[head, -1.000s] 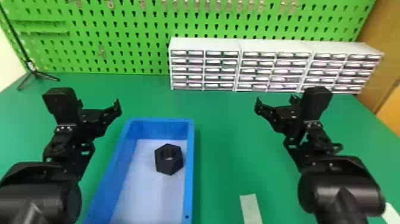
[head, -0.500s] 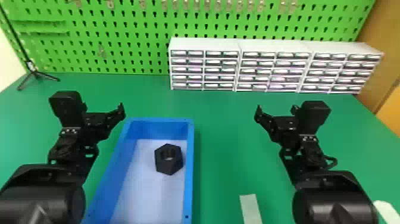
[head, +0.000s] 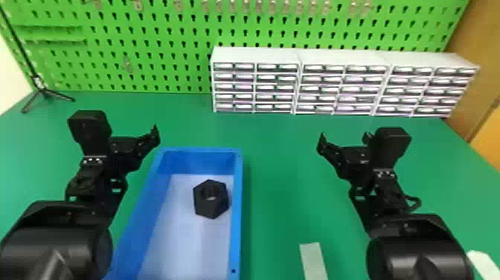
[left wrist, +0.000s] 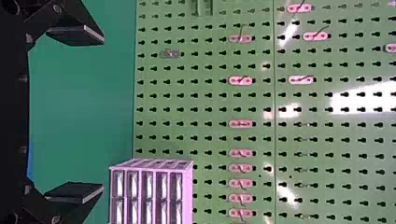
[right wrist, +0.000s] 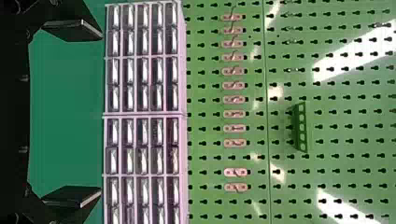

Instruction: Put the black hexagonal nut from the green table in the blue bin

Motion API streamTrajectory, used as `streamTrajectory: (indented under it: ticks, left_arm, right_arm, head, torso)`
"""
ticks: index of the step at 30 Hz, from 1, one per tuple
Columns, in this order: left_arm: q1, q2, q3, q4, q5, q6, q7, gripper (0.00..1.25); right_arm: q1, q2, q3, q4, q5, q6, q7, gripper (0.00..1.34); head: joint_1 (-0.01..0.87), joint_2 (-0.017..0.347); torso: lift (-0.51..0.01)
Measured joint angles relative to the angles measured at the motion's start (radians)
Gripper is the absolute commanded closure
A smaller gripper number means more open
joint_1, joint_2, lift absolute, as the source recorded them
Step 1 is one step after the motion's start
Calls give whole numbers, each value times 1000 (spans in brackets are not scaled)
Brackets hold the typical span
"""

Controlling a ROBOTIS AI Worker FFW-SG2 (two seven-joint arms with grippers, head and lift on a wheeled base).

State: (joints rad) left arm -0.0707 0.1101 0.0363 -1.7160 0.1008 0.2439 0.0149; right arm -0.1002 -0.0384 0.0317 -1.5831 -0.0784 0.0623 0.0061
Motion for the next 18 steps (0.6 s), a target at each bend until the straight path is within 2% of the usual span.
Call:
streamTrajectory:
  ticks: [11, 18]
  left_arm:
    - [-2, -4, -16, 3, -26, -12, 41, 170]
    - [0, -8, -32, 3, -38, -28, 74, 170]
  right_arm:
    - [5, -2, -12, -2, -3, 7, 0, 134]
    - [12, 29, -45, -2, 22, -8, 0, 134]
  head:
    - [683, 28]
    - [683, 28]
  torso:
    - [-96]
    - [-96]
